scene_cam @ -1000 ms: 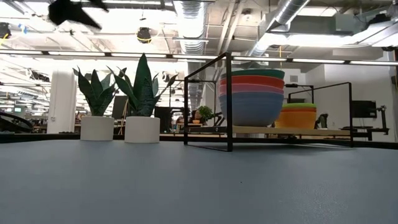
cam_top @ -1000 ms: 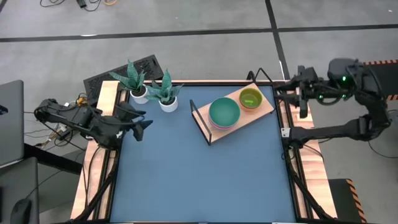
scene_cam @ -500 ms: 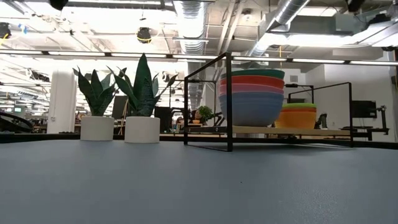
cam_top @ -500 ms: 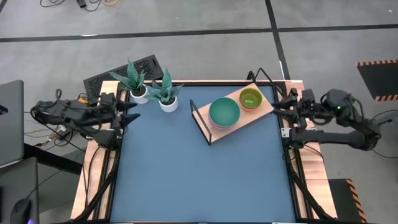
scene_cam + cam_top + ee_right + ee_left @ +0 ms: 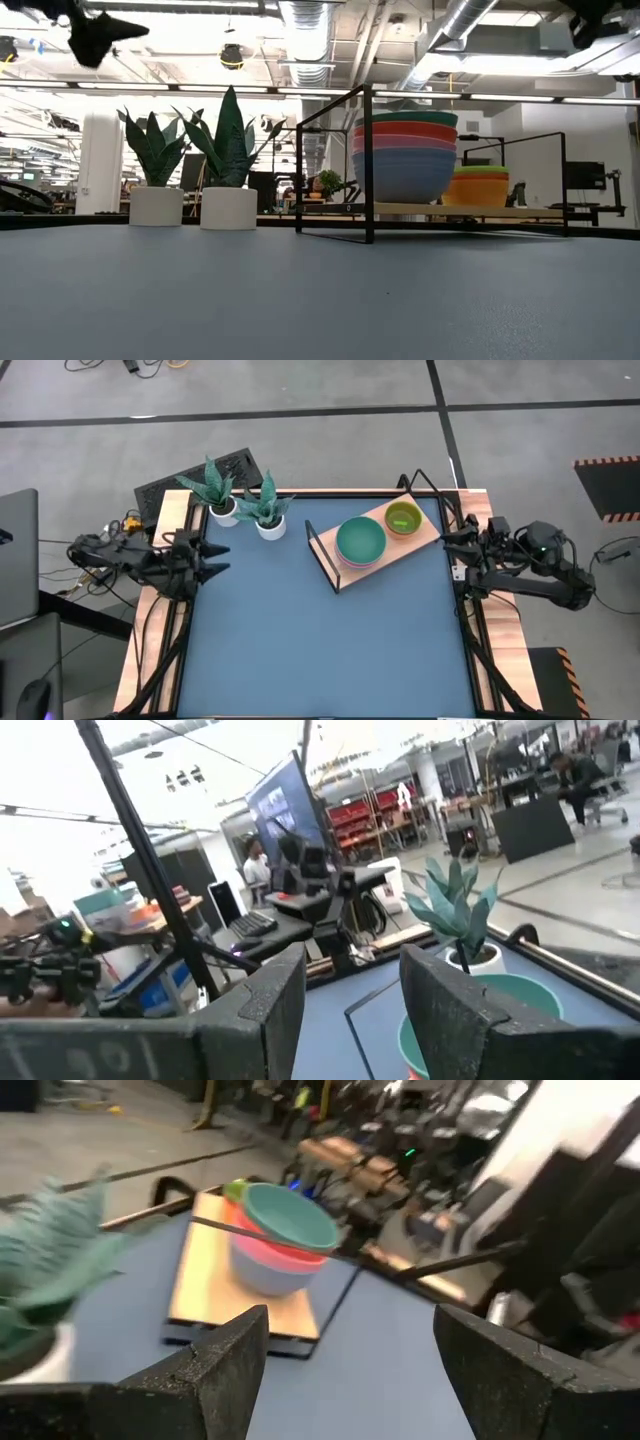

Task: Place and stack bowls onto a shelf
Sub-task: Return to Home Position

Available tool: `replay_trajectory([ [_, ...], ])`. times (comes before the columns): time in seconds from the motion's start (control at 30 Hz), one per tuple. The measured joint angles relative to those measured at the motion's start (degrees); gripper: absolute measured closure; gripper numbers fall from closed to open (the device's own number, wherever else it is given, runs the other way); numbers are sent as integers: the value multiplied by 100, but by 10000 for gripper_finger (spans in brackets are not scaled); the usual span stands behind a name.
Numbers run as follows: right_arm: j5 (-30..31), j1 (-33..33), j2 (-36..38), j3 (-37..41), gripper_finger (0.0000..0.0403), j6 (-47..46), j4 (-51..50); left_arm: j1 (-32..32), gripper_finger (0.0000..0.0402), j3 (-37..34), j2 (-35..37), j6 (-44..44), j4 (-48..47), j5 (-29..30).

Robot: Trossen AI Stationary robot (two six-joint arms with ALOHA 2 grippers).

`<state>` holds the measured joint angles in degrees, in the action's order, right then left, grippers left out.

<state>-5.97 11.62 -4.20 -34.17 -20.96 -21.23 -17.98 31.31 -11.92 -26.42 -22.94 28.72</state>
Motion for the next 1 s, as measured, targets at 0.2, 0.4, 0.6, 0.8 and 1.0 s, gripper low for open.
replay_trajectory([
  [0.2, -22, 0, 401, 508, 214, 320, 168, 0, 132, -1302, 873, 20, 1051, -418],
  [0.4, -294, -32, 367, 1508, 214, 99, 1005, -3, 132, -2144, 1145, -269, 1433, -633],
  [0.6, -442, -400, 404, 2576, 213, -132, 2512, -4, 132, -2784, 1067, -424, 2041, -754],
  [0.8, -54, -778, 395, 3179, 213, -498, 2691, -4, 132, -3043, 1039, 30, 2637, -791],
  [1.0, 474, -1024, 369, 3368, 213, -515, 2485, -4, 132, -3054, 1005, 289, 2651, -956],
])
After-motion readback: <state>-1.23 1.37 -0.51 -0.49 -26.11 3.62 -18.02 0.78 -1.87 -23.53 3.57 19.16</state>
